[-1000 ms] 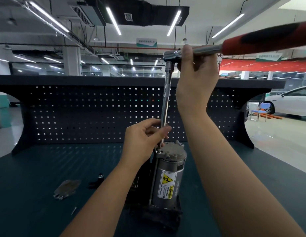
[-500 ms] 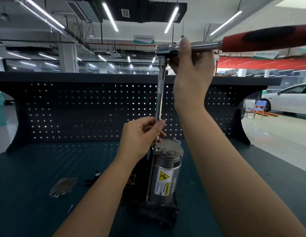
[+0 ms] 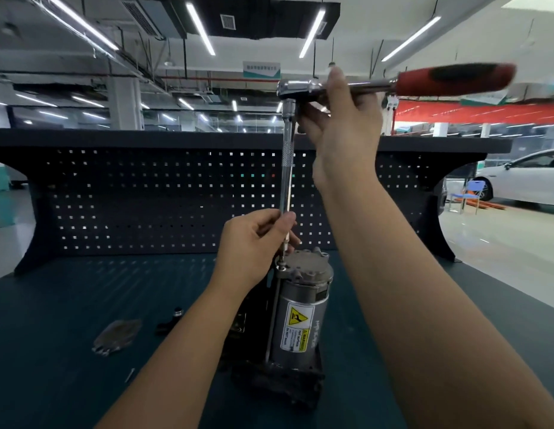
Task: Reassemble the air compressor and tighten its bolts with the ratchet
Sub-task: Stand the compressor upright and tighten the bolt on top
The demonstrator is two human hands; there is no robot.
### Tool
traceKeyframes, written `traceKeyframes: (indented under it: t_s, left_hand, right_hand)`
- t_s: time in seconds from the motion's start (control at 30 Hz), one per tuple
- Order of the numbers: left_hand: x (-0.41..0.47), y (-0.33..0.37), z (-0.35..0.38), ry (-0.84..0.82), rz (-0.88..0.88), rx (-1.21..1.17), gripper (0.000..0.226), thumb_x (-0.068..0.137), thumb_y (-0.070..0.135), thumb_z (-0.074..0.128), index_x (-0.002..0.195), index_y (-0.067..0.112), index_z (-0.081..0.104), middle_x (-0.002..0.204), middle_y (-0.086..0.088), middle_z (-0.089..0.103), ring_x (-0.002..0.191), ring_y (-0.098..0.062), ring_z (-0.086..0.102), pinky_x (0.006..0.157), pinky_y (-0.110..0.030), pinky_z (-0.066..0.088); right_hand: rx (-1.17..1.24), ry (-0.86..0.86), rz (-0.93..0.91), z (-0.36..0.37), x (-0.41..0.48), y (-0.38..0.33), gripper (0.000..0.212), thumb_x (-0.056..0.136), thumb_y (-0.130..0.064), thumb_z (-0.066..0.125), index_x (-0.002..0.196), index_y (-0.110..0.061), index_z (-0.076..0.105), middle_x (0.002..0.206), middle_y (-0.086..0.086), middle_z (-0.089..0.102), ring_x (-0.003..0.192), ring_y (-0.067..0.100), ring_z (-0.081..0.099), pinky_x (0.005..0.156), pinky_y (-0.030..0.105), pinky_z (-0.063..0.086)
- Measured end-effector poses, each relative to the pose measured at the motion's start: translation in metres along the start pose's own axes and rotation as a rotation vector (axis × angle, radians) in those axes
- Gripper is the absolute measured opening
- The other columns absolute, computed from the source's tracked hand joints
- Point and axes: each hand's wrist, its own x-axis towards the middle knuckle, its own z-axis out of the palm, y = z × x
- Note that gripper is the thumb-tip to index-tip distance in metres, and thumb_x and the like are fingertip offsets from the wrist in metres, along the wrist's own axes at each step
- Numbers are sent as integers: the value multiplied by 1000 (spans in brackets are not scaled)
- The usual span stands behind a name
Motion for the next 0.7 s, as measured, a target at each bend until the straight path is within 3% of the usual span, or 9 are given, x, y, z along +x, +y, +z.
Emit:
traceKeyframes:
  t_s: [0.07,0.13,0.2,0.3,0.37,0.43,0.5,0.57,0.7]
  left_hand:
    - [-1,1,-1,-26,17,5,18,92,24,56,80,20,69,69,2,71,58,-8,66,56,-15,50]
    - [-1,0,-1,-45,18,-4,19,93,23,55,82,19,69,70,1,71,60,-9,66,59,-17,51]
    - [-1,0,0,-38,9,-11,18,93,26,55,84,20,69,71,2,72,61,-11,67,61,-20,53]
    - [-2,0,1,11,17,-41,20,82,40,59,87,22,68,71,4,72,59,-9,67,59,-19,53]
    - [-1,0,1,24,18,-41,18,80,38,61,83,22,68,69,4,72,57,-9,66,57,-18,53]
    - [0,1,0,3,20,-32,13,87,29,60,80,22,68,70,4,72,58,-12,67,58,-21,55]
    - [0,0,-2,-22,31,-5,16,91,27,57,80,22,69,71,4,72,60,-14,68,61,-22,55]
    - [-1,0,-2,-29,28,8,18,93,25,55,83,22,69,71,3,71,60,-14,67,61,-24,55]
    - [-1,0,1,-20,25,15,11,89,29,59,85,24,67,72,3,72,57,-9,66,56,-18,52]
  right_hand:
    - [345,-6,296,-2,5,-1,13,99,-15,51,90,-5,54,88,12,63,78,25,66,68,32,59]
    - [454,-13,377,-3,6,0,16,99,-15,50,89,-4,53,83,11,62,72,22,63,62,29,58]
    - [373,-43,250,-4,1,2,12,98,-13,52,89,-6,54,78,7,64,71,20,66,64,29,60]
    - [-48,-58,-186,-3,-10,3,9,94,-12,58,87,-14,53,85,3,64,86,20,68,83,40,58]
    - [-239,-61,-330,-1,-12,5,12,93,-15,60,84,-19,54,88,1,64,91,15,67,87,42,56]
    - [-103,-37,-173,1,-8,4,9,94,-16,58,86,-16,54,89,4,65,89,20,69,81,38,59]
    - [263,-34,135,-1,-2,1,10,96,-15,55,89,-8,53,87,9,63,79,23,69,70,32,61]
    - [460,-10,289,-6,2,1,13,98,-12,51,88,-4,53,86,12,61,75,24,65,65,30,59]
    - [268,-25,89,-11,0,1,7,97,-8,53,90,-7,52,84,7,63,76,22,68,77,37,60]
